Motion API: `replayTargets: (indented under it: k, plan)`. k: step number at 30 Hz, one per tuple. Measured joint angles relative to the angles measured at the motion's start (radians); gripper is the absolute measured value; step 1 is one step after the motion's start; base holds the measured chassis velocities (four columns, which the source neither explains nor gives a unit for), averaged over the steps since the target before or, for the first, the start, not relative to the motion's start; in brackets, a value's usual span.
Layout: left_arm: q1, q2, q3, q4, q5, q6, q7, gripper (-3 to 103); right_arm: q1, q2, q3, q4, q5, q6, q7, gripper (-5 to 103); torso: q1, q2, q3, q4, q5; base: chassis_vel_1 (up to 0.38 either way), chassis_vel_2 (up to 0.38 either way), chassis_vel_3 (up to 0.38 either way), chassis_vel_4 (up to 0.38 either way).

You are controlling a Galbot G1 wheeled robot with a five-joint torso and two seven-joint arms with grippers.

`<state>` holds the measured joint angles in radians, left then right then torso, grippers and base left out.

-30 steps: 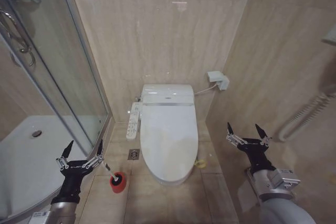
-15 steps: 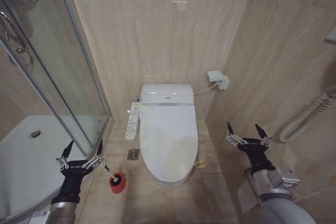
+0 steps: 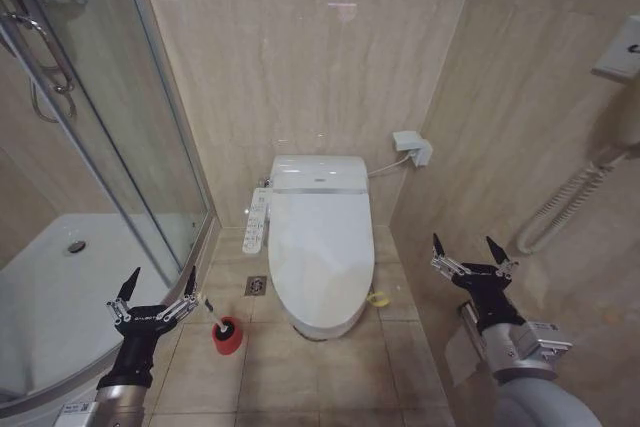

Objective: Open the toilet lid, clean the toilet bowl with a toilet brush, close the toilet lid, and flush.

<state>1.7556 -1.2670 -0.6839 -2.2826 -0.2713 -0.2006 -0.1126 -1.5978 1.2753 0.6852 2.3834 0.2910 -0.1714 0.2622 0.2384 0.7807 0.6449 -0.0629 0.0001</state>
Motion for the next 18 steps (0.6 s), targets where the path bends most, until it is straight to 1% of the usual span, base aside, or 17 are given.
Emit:
replayTargets:
  k: [3, 9, 12, 18]
  plan:
    - [0.0, 0.0, 0.0, 0.0, 0.0, 0.0, 0.0, 100, 0.0, 0.0, 0.0, 0.0, 0.0, 0.0, 0.0, 100, 0.0, 0.0, 0.0, -0.0003, -0.0001, 0.028, -0.071, -0.071, 0.034]
    - [0.0, 0.0, 0.0, 0.0, 0.0, 0.0, 0.0, 100, 0.001, 0.0, 0.0, 0.0, 0.0, 0.0, 0.0, 100, 0.001, 0.0, 0.001, 0.0002, -0.0001, 0.0, 0.0, 0.0, 0.0]
    - [0.0, 0.0, 0.0, 0.0, 0.0, 0.0, 0.0, 100, 0.001, 0.0, 0.0, 0.0, 0.0, 0.0, 0.0, 100, 0.001, 0.0, 0.001, 0.0, -0.0001, 0.051, 0.002, -0.034, 0.019]
    - [0.0, 0.0, 0.0, 0.0, 0.0, 0.0, 0.0, 100, 0.001, 0.0, 0.0, 0.0, 0.0, 0.0, 0.0, 100, 0.001, 0.0, 0.0, -0.0002, -0.0002, 0.11, -0.114, -0.123, 0.13]
